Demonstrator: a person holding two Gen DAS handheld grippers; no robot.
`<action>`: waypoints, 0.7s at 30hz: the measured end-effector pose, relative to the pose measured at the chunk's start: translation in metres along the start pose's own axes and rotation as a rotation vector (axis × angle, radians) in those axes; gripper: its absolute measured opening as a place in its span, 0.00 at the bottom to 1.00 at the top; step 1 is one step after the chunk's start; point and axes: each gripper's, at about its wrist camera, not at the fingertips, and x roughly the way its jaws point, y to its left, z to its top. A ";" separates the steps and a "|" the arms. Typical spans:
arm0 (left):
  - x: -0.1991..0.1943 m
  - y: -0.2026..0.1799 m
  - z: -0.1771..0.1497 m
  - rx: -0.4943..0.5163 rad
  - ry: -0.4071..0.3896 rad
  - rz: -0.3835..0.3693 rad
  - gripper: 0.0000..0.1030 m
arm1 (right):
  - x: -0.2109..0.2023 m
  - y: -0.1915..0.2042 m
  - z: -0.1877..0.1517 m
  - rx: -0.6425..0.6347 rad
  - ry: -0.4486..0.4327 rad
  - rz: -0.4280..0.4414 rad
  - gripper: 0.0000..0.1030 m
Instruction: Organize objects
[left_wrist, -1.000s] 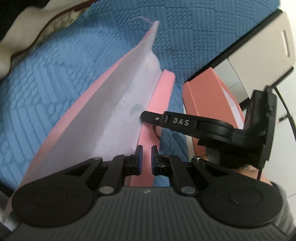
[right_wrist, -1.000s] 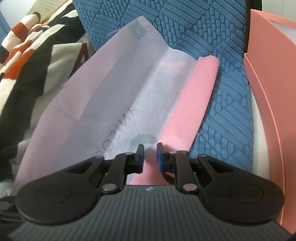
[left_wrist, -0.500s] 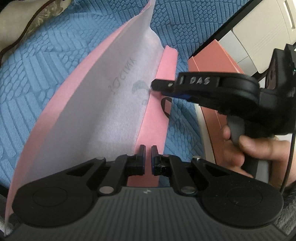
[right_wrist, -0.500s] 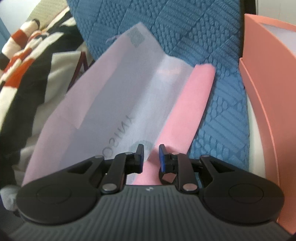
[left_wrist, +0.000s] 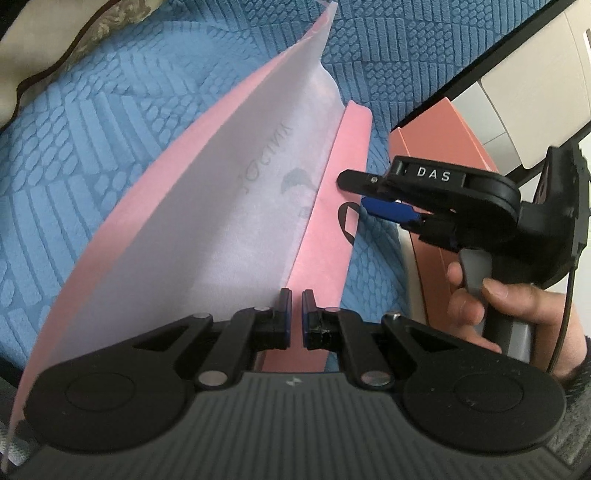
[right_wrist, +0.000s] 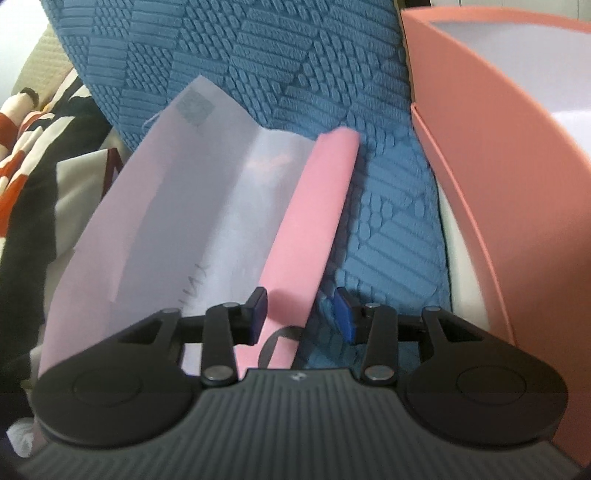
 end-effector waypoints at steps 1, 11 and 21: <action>0.000 0.000 0.000 -0.002 0.001 -0.001 0.08 | 0.001 -0.001 -0.001 0.010 0.001 0.010 0.42; 0.001 0.003 0.002 -0.011 0.007 -0.007 0.08 | 0.000 0.005 -0.006 0.065 0.048 0.121 0.17; -0.004 0.002 0.004 0.022 -0.007 -0.035 0.09 | -0.002 0.027 -0.008 -0.029 0.033 0.051 0.09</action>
